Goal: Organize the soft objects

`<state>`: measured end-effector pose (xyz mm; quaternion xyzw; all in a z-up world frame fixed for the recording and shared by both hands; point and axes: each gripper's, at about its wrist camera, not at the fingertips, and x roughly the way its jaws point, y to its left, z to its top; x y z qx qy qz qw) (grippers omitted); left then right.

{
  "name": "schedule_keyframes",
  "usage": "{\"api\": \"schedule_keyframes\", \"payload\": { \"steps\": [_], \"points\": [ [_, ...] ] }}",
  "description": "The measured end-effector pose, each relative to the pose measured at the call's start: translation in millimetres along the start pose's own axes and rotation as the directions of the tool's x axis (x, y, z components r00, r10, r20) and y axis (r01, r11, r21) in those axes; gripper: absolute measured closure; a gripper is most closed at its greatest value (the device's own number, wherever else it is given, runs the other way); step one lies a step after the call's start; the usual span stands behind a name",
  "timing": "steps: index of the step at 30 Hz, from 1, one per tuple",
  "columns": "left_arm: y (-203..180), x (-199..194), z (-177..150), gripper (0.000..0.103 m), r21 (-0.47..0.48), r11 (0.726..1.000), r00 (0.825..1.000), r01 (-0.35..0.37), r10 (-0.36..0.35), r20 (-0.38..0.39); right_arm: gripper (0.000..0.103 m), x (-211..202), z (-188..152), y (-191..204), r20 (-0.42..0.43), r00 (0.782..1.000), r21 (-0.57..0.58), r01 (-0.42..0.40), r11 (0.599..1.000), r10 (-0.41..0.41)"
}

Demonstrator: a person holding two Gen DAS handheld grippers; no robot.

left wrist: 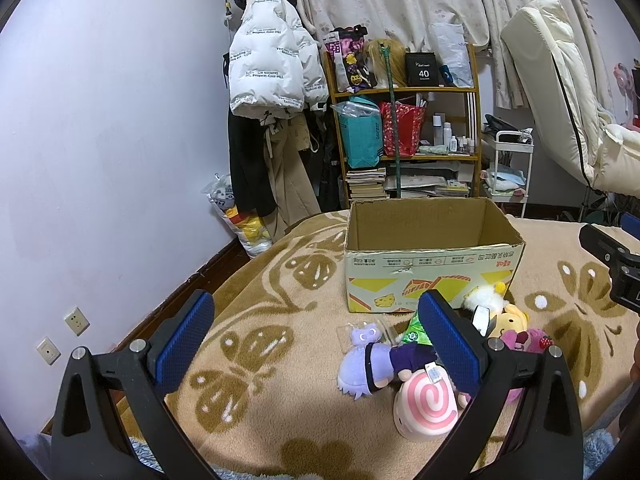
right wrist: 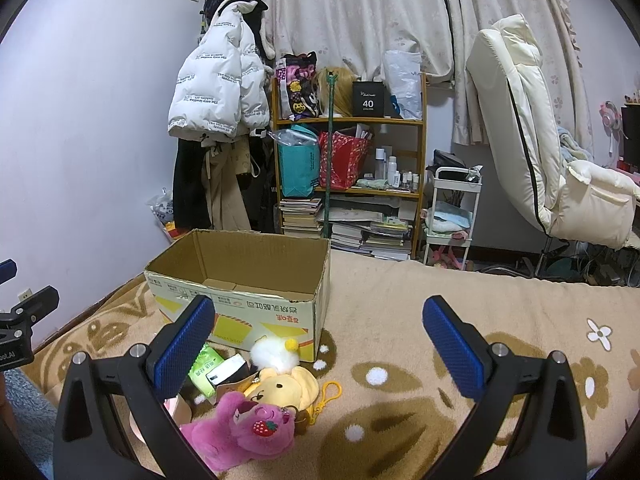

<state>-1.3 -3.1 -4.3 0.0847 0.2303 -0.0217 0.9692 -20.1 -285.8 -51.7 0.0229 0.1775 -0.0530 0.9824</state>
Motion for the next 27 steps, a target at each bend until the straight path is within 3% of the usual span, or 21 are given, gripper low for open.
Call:
{"api": "schedule_keyframes", "payload": {
  "steps": [27],
  "points": [
    [-4.0, 3.2, -2.3, 0.002, 0.021, 1.0, 1.0, -0.002, 0.003, -0.013, 0.0, -1.0, 0.8, 1.7, -0.001, 1.0, -0.009, -0.003, 1.0, 0.003]
  ]
}}
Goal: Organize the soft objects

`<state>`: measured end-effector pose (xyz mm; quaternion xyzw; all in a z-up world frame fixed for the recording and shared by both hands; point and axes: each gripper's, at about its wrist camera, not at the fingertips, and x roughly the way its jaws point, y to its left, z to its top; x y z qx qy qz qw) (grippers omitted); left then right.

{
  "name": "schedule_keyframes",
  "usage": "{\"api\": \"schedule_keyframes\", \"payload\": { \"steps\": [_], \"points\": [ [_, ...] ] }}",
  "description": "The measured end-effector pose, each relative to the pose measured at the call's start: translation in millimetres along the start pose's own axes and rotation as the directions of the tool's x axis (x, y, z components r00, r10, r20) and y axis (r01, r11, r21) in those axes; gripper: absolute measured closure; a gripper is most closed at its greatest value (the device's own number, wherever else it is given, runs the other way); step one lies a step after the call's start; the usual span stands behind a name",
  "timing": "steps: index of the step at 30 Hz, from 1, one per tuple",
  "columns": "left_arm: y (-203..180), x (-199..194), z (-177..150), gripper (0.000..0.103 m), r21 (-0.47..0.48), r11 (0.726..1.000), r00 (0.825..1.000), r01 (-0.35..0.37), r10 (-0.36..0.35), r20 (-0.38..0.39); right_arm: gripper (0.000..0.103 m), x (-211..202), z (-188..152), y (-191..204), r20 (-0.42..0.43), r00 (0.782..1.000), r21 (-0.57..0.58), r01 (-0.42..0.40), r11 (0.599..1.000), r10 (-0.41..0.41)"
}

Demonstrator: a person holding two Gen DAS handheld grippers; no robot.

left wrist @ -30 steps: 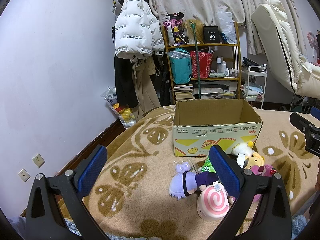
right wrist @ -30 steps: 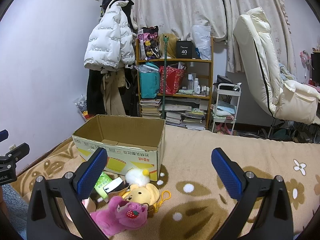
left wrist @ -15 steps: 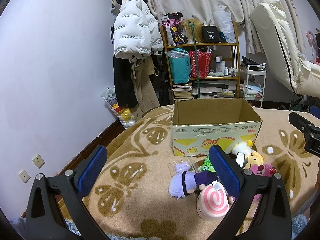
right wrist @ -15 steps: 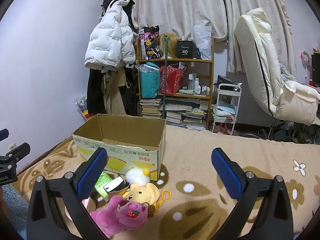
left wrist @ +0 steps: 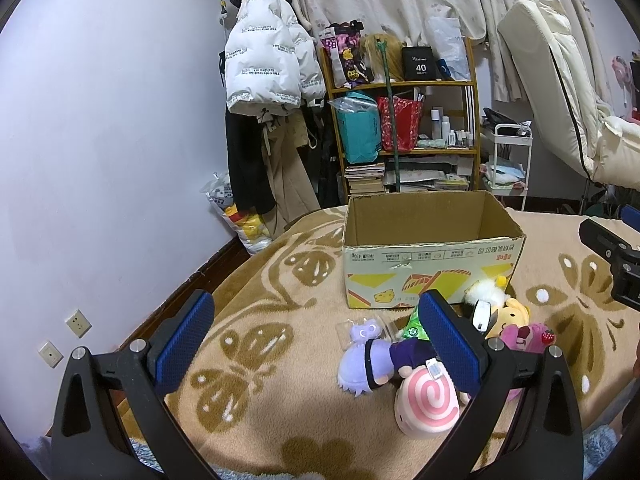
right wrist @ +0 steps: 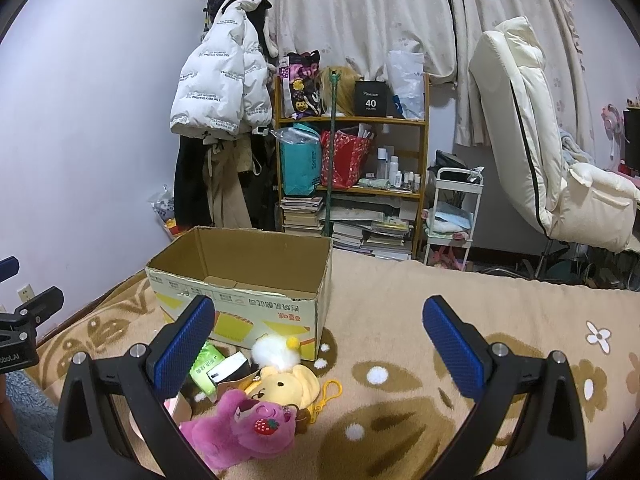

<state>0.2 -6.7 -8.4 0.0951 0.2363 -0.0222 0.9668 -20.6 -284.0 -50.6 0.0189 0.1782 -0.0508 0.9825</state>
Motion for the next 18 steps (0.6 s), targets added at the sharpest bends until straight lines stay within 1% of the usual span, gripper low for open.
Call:
{"api": "schedule_keyframes", "payload": {
  "steps": [11, 13, 14, 18],
  "points": [
    [-1, 0, 0, 0.002, 0.005, 1.0, 1.0, 0.004, -0.004, -0.003, 0.0, 0, 2, 0, -0.003, 1.0, -0.005, 0.0, 1.0, 0.0],
    [-2, 2, 0, 0.002, 0.01, 1.0, 1.0, 0.019, -0.019, -0.014, 0.0, 0, 3, 0, -0.009, 1.0, -0.009, 0.003, 1.0, -0.003],
    [-3, 4, 0, 0.002, 0.011, 0.999, 0.999, 0.034, -0.034, -0.025, 0.0, 6, -11, 2, -0.012, 1.0, -0.012, 0.005, 1.0, -0.005],
    [-6, 10, -1, 0.002, 0.025, 0.998, 0.996, 0.065, -0.063, -0.06, 0.0, 10, -16, 3, -0.034, 0.999, -0.024, 0.007, 1.0, -0.008]
  ]
}}
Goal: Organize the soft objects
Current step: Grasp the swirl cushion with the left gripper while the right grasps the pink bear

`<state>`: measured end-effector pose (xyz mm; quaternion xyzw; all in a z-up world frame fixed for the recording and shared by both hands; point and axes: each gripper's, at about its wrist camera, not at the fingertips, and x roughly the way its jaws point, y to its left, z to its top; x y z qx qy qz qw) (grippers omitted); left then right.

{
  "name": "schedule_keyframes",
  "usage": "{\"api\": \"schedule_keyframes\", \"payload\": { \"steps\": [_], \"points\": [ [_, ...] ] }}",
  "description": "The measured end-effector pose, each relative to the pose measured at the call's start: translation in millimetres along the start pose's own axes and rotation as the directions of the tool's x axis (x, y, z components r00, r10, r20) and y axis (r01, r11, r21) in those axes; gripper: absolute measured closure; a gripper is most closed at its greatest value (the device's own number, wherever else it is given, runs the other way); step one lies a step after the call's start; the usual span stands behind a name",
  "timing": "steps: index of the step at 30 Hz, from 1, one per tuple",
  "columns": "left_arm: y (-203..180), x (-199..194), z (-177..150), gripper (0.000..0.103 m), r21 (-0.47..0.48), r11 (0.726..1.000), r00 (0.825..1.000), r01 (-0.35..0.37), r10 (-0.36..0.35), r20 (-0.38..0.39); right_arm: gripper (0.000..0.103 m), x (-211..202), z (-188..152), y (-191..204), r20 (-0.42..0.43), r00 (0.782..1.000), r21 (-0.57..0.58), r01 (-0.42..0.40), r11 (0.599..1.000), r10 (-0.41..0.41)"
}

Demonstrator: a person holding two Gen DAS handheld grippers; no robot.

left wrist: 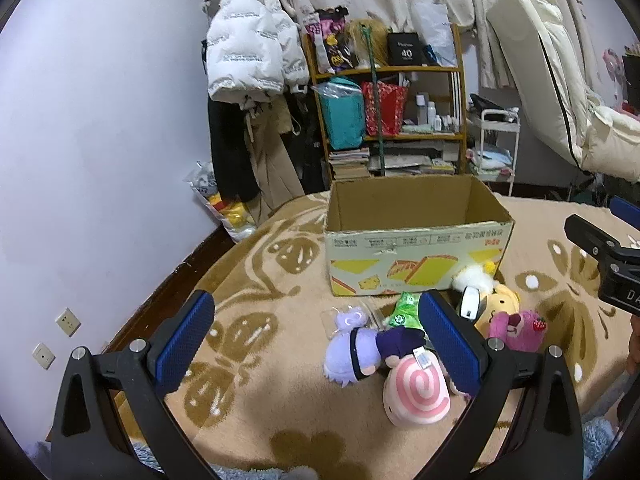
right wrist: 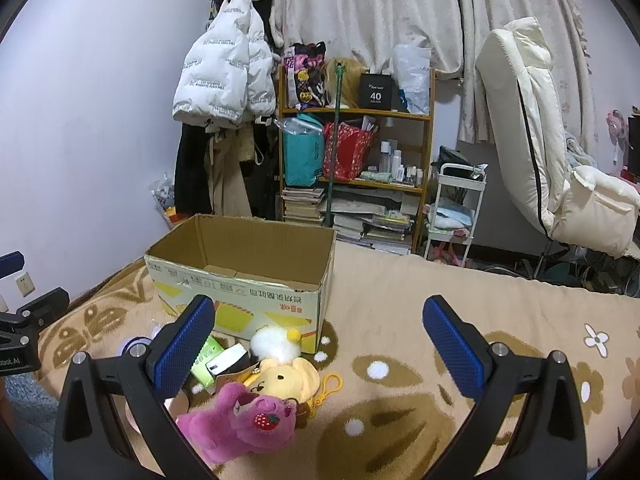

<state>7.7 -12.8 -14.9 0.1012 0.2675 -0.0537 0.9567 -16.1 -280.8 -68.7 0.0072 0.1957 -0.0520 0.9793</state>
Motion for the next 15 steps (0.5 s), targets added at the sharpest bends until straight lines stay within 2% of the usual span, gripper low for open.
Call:
{"api": "schedule_keyframes", "payload": {
  "steps": [4, 7, 10, 15],
  "points": [
    [-7, 8, 0, 0.002, 0.025, 0.999, 0.998, 0.041, -0.04, -0.039, 0.0, 7, -4, 0, -0.052, 0.999, -0.012, -0.013, 1.0, 0.013],
    [-15, 16, -1, 0.002, 0.05, 0.996, 0.995, 0.068, -0.064, -0.083, 0.0, 19, -10, -4, -0.138, 0.99, -0.005, -0.021, 1.0, 0.02],
    [-24, 28, -4, 0.002, 0.062, 0.991, 0.982, 0.122, -0.111, -0.151, 0.0, 35, -15, -7, -0.221, 0.975, 0.022, -0.028, 0.999, 0.033],
    [-38, 44, -10, 0.002, 0.074, 0.979, 0.958, 0.188, -0.166, -0.234, 0.0, 49, -18, -9, -0.304, 0.951, 0.057, -0.037, 0.998, 0.053]
  ]
}}
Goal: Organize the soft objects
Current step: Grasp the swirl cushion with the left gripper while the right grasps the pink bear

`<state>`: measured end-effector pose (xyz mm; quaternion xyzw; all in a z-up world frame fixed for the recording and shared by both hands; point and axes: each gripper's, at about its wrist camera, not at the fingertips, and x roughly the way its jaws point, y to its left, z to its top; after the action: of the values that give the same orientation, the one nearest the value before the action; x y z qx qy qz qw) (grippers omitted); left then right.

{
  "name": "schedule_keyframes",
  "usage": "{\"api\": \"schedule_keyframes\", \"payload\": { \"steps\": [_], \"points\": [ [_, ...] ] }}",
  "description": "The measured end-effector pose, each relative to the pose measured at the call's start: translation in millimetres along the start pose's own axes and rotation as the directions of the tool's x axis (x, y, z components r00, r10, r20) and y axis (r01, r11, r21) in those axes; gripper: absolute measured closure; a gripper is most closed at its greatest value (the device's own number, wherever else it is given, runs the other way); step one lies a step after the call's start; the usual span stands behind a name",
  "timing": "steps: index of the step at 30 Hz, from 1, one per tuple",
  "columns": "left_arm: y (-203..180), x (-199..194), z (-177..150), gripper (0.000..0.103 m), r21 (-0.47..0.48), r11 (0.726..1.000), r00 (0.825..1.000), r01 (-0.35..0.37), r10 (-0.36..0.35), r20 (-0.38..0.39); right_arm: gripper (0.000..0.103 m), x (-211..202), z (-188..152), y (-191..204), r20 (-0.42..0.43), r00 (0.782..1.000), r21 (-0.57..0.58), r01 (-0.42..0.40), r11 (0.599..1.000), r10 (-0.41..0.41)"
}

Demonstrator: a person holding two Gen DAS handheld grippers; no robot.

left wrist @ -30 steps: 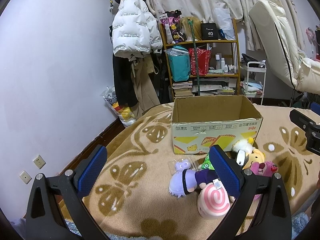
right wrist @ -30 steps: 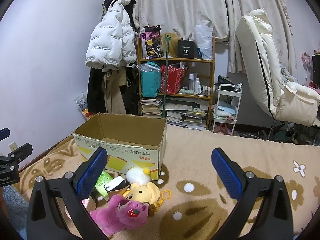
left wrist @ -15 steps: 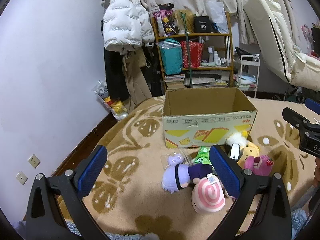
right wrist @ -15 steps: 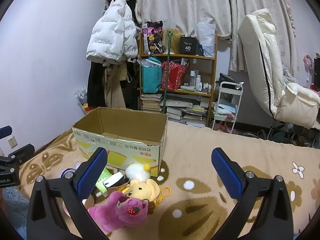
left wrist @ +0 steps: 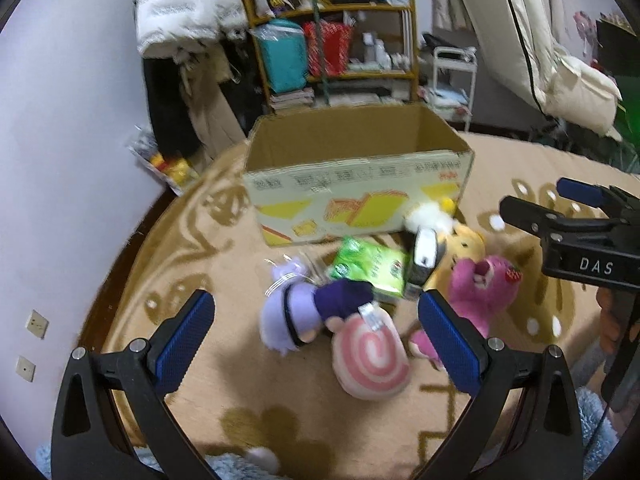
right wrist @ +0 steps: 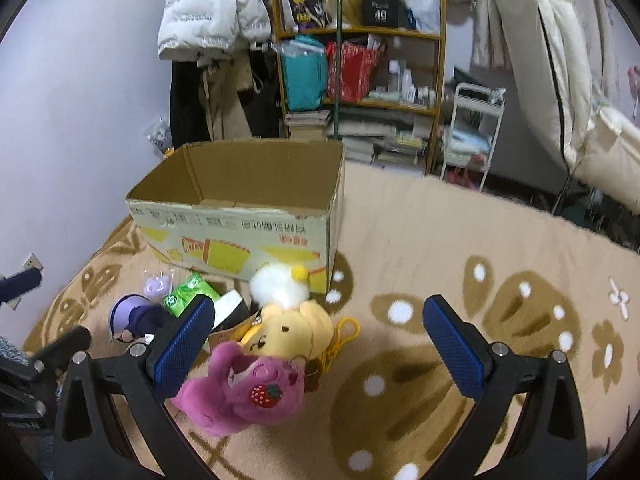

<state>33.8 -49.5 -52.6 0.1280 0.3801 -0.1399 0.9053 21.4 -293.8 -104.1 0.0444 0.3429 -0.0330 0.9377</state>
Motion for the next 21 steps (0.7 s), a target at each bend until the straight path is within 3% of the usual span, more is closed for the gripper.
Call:
{"api": "schedule_keyframes", "payload": {
  "steps": [5, 12, 21],
  "points": [
    [-8, 27, -4, 0.002, 0.015, 0.999, 0.991, 0.05, -0.048, -0.124, 0.0, 12, 2, 1, -0.07, 0.997, 0.031, -0.025, 0.999, 0.028],
    [-12, 49, -10, 0.002, 0.009, 0.997, 0.972, 0.074, -0.07, -0.226, 0.0, 27, 1, 1, -0.145, 0.988, 0.074, -0.051, 0.996, 0.061],
    [-21, 76, -19, 0.002, 0.014, 0.996, 0.941, 0.086, -0.077, -0.329, 0.0, 49, -12, 6, -0.283, 0.944, 0.13, -0.138, 0.982, 0.17]
  ]
}}
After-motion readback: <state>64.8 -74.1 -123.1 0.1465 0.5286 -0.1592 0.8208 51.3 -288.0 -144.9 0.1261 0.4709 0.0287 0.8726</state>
